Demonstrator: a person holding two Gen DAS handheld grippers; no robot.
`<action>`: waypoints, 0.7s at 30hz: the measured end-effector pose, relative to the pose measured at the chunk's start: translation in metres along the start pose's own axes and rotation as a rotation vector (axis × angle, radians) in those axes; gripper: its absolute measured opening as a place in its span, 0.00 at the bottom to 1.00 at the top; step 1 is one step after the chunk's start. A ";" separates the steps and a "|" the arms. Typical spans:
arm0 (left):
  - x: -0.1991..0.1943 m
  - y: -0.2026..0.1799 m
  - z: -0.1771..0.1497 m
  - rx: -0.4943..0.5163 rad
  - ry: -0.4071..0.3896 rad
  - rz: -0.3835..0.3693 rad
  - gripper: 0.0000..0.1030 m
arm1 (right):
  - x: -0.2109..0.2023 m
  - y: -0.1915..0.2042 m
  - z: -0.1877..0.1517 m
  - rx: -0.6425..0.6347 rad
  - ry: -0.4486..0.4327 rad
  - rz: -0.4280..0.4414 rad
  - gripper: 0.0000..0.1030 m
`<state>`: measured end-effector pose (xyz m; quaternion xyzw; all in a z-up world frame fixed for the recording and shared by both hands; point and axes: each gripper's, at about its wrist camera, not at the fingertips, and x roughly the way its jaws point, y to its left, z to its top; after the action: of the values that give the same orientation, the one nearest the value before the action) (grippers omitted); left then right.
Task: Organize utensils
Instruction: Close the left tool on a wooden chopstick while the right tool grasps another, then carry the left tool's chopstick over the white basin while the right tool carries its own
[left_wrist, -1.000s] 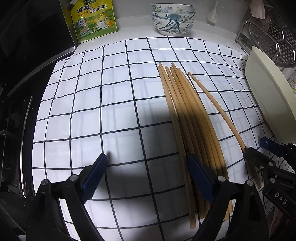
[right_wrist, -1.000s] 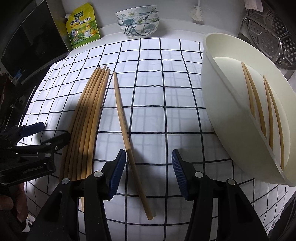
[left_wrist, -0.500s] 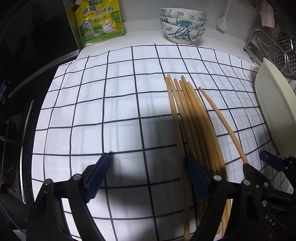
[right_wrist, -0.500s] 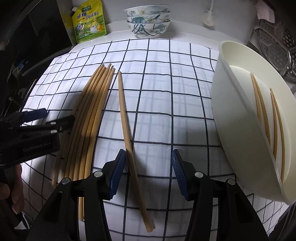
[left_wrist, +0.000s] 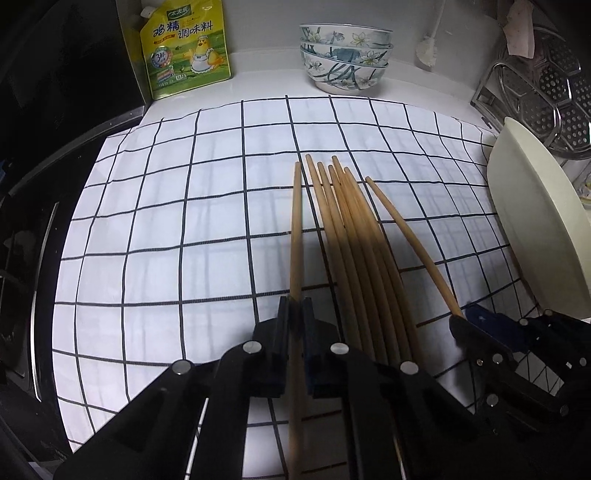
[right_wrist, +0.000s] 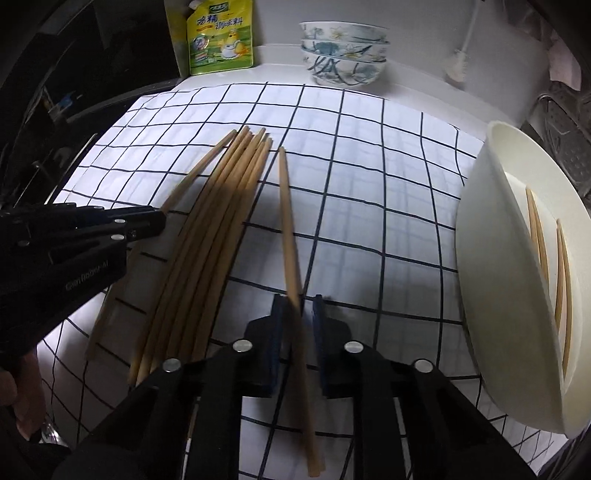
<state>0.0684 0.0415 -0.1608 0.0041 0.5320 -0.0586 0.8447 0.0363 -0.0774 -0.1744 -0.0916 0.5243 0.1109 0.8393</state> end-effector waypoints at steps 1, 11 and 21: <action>-0.001 0.000 -0.001 -0.004 0.003 -0.005 0.07 | 0.000 0.001 0.001 -0.005 0.006 0.006 0.07; -0.014 0.006 -0.013 -0.032 0.029 -0.037 0.07 | -0.011 -0.012 0.000 0.080 0.046 0.101 0.06; -0.057 -0.001 -0.007 -0.030 -0.031 -0.020 0.07 | -0.056 -0.025 0.005 0.094 -0.033 0.156 0.06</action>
<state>0.0378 0.0460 -0.1126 -0.0145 0.5198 -0.0591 0.8521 0.0234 -0.1055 -0.1209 -0.0090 0.5207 0.1528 0.8399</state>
